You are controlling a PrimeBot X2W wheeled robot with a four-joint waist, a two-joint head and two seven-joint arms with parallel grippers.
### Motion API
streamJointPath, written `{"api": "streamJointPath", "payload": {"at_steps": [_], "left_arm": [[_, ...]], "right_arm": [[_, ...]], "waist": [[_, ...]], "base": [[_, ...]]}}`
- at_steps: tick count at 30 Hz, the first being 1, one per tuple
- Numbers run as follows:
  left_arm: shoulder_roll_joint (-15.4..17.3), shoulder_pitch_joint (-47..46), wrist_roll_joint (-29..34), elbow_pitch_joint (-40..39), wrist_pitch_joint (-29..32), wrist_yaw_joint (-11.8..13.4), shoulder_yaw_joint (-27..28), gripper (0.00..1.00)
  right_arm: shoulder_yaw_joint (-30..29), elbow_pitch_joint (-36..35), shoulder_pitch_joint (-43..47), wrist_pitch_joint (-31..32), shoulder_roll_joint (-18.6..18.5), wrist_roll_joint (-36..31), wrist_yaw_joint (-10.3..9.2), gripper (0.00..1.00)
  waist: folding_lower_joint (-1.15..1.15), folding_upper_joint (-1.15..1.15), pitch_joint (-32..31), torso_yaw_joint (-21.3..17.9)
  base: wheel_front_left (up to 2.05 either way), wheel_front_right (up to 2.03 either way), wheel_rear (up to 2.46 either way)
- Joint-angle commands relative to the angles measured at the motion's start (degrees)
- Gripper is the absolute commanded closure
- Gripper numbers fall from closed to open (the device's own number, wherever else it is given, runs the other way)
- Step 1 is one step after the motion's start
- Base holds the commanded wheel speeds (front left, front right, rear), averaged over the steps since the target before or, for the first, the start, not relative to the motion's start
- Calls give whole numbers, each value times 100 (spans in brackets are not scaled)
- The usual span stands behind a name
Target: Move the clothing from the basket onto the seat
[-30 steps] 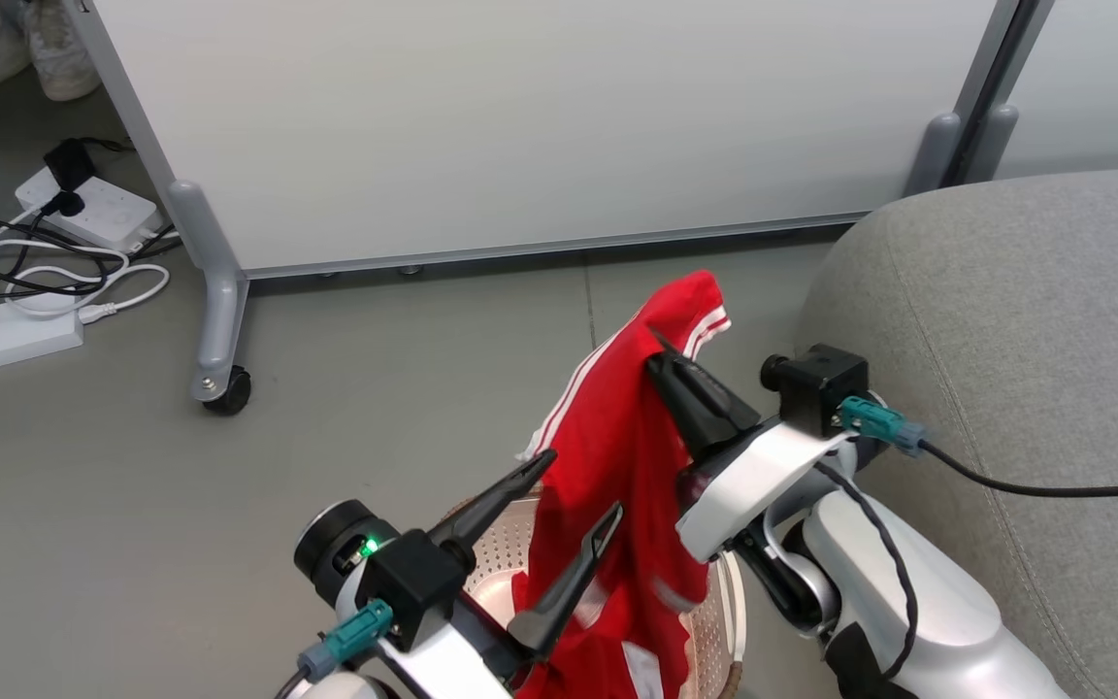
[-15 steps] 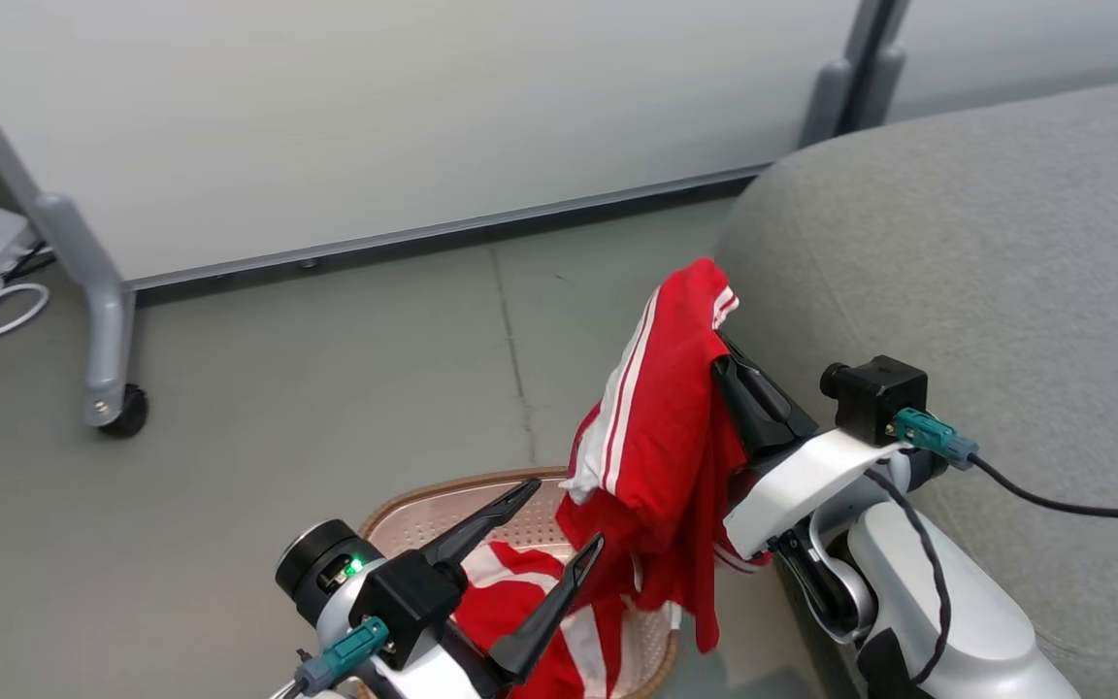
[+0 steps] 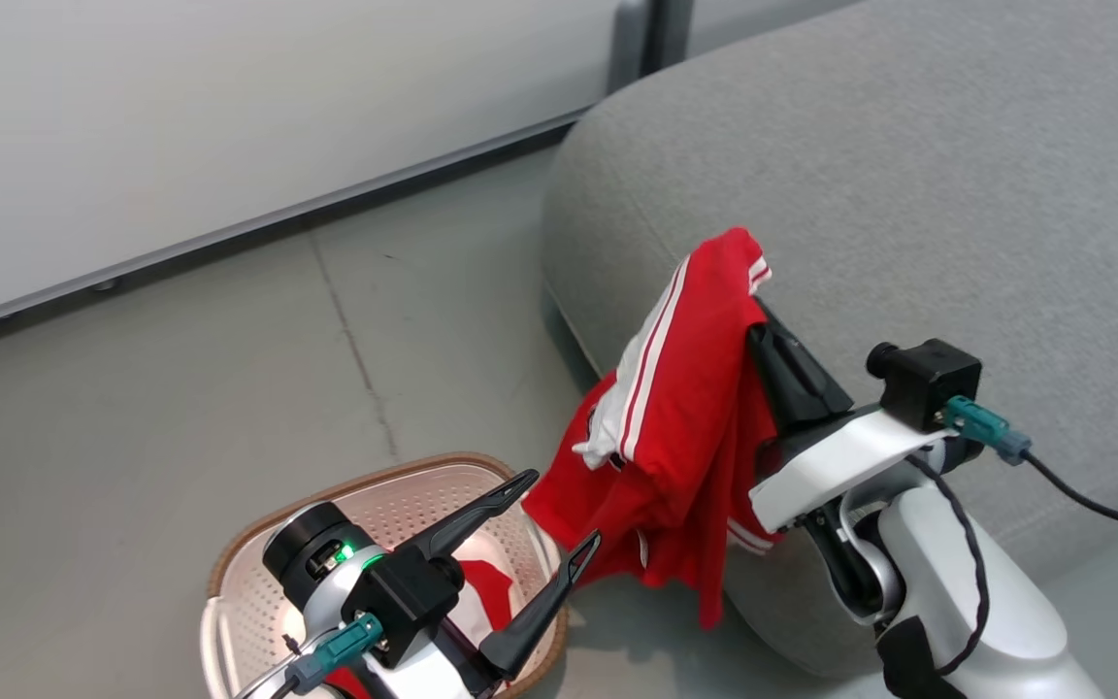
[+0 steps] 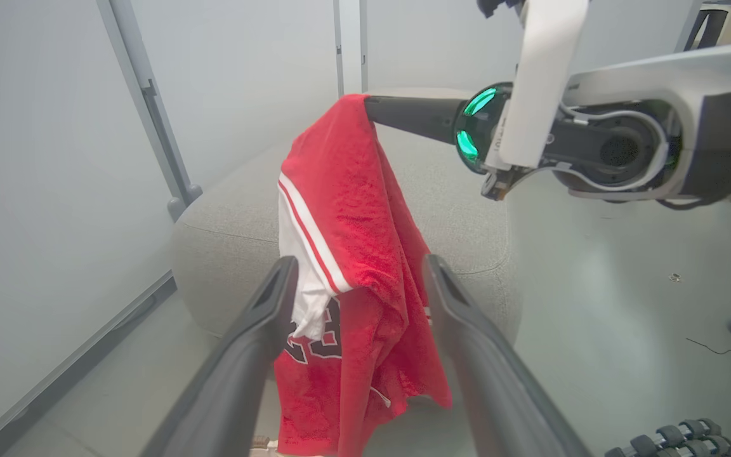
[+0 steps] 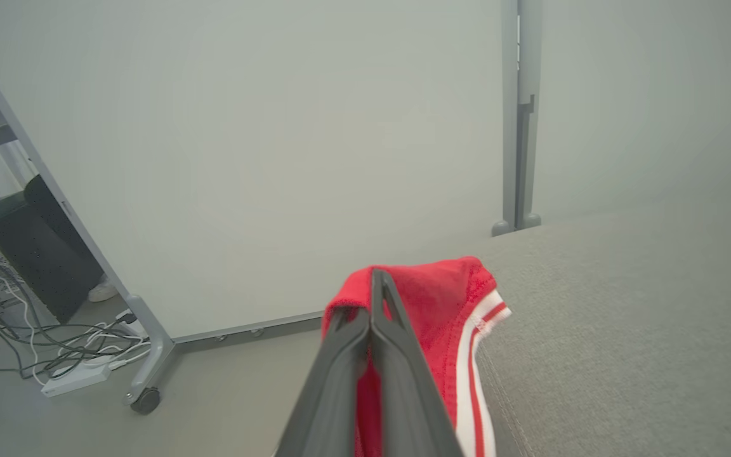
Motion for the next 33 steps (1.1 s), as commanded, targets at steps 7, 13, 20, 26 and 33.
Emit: {"api": "streamJointPath", "payload": {"at_steps": [7,13,20,26,33], "left_arm": [[181,-266,93,-243,129,-29,-59,0],[281,-524,126,-439,229,-47,-41,0],[439,-900,167,-654,299,-73,-40,0],[609,-1248,245,-853,327,-100,-110,0],[785,-1540,277,-1007,320,-117,-165,0]], "right_arm": [[-591,-251,-300,-32,-20,-135,13,100],[-1359,-354,-1011,-32,-22,-261,13,100],[-2597,-191,-2307,-26,-40,-811,13,100],[-3452,14,-3296,-21,-337,-1192,13,100],[-3872,616,-3714,-17,-624,-1559,13,100]], "waist": [[0,0,415,-566],[0,0,733,-633],[0,0,1112,-460],[0,0,1570,-184],[0,0,2162,8]], "base": [[0,0,0],[0,0,0],[0,0,0],[0,0,0],[0,0,0]]}}
